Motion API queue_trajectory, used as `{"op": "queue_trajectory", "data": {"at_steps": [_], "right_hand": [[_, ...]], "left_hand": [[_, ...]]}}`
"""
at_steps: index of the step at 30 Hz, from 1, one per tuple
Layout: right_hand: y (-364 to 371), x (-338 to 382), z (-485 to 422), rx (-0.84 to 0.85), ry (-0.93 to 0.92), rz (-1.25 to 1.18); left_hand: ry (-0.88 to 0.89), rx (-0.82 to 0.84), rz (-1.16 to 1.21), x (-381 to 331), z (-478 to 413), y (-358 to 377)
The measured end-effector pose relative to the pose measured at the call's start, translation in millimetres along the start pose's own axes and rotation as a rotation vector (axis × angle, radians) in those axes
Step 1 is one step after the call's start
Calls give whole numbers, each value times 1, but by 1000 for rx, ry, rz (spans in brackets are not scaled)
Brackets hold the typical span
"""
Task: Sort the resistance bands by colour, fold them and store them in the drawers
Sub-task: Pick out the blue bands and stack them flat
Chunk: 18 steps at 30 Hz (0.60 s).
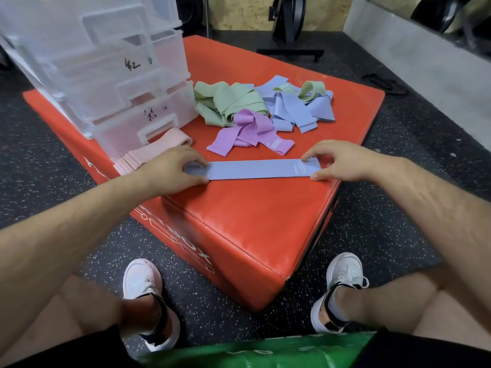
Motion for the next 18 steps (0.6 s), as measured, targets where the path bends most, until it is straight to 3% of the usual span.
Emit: {"op": "queue_trajectory", "data": {"at_steps": [6,11,18], "right_hand": [[2,7,1,-16,-85,93],[2,10,0,10,-41,128],[-26,50,-23,-33,-70,131]], "left_hand": [[31,70,-51,2,2,3],[15,81,-124,2,6,3],[138,4,-208,-48,-35,6]]}}
Point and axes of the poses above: each hand's wrist, its own z-axis away from the middle knuckle, its own y-axis out of the palm, x = y × z, the point moved 9 cm from there along -z, towards the middle knuckle, and after that the axes turned 9 degrees about z, right-handed, at the moved point
